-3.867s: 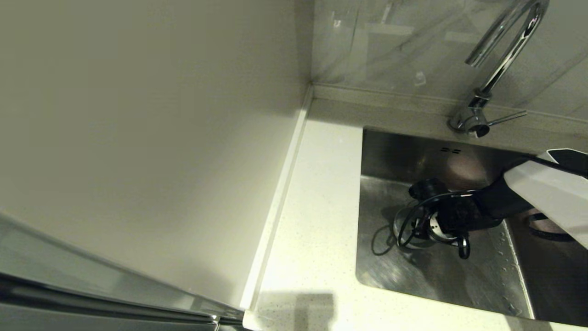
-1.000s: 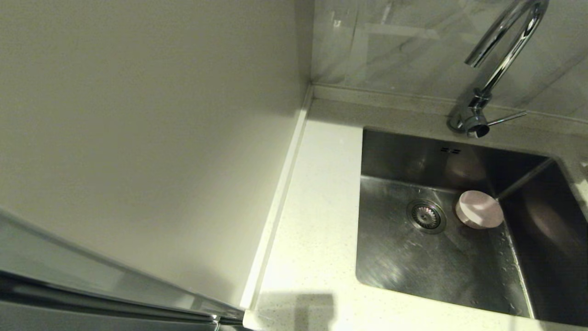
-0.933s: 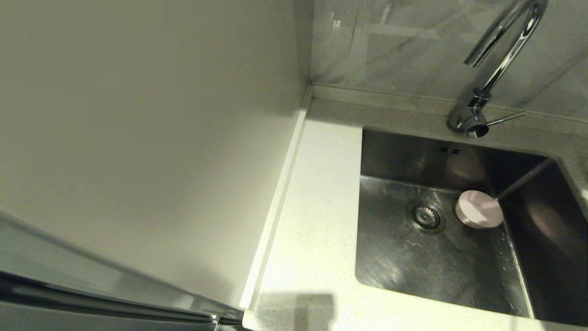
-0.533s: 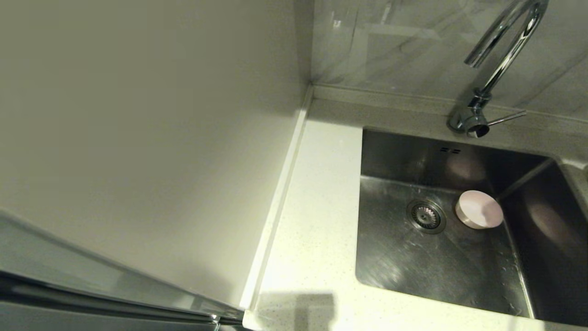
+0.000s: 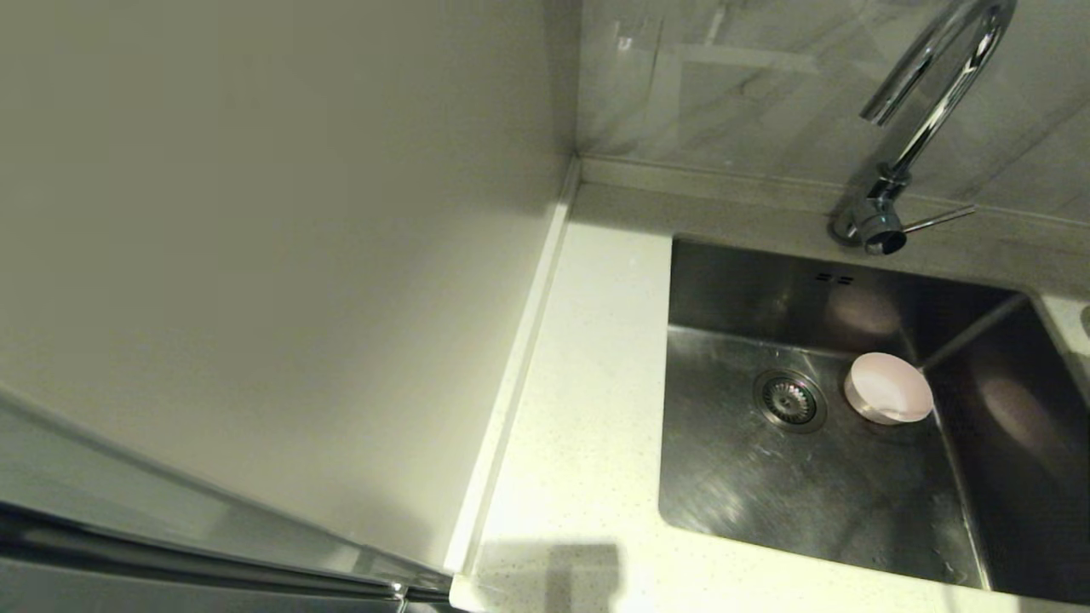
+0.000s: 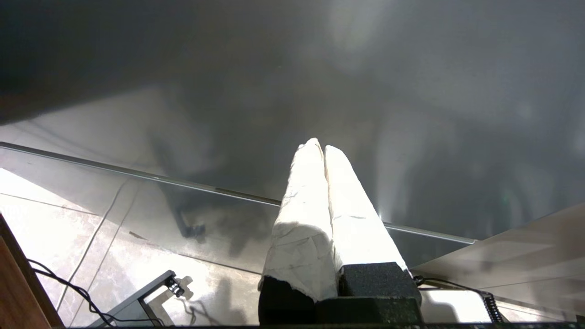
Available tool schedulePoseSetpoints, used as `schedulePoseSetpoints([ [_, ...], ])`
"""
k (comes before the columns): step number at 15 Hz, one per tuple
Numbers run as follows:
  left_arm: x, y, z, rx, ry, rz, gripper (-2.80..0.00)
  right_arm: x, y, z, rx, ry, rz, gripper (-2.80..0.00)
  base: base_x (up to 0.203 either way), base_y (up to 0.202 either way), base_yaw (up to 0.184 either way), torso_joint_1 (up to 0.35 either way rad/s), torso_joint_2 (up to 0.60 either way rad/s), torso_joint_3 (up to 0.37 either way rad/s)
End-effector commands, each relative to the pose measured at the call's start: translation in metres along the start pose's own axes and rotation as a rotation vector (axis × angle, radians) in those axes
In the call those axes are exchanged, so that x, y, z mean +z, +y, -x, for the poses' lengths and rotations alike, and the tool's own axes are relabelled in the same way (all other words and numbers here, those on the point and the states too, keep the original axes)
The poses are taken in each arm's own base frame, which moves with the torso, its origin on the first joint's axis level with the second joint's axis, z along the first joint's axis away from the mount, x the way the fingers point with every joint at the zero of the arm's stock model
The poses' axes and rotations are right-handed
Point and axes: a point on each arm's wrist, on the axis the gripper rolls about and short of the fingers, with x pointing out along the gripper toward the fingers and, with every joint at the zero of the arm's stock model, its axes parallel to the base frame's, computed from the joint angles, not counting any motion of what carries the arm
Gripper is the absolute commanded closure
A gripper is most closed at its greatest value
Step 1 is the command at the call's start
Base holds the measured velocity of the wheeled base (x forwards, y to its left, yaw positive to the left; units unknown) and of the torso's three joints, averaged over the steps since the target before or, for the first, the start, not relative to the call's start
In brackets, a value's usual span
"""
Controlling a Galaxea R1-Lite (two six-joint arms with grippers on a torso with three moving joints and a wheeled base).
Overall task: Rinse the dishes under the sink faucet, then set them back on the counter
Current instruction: Put a bowl back to the table from the sink
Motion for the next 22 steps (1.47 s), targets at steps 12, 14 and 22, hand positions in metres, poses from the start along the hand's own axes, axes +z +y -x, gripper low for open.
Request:
schedulePoseSetpoints([
  [12, 0.0, 0.0, 0.0, 0.0, -0.003, 0.001, 0.0, 0.043, 0.006, -0.069, -0.102, -0.111, 0.071, -2.8, 0.0, 0.0, 0.0, 0.0, 0.0, 0.0],
  [14, 0.0, 0.0, 0.0, 0.0, -0.004, 0.001, 0.0, 0.048, 0.004, -0.064, -0.104, -0.137, 0.066, -2.8, 0.0, 0.0, 0.0, 0.0, 0.0, 0.0],
  [22, 0.0, 0.0, 0.0, 0.0, -0.003, 0.001, 0.0, 0.042, 0.031, -0.006, -0.009, -0.292, 0.206, -2.8, 0.0, 0.0, 0.0, 0.0, 0.0, 0.0],
])
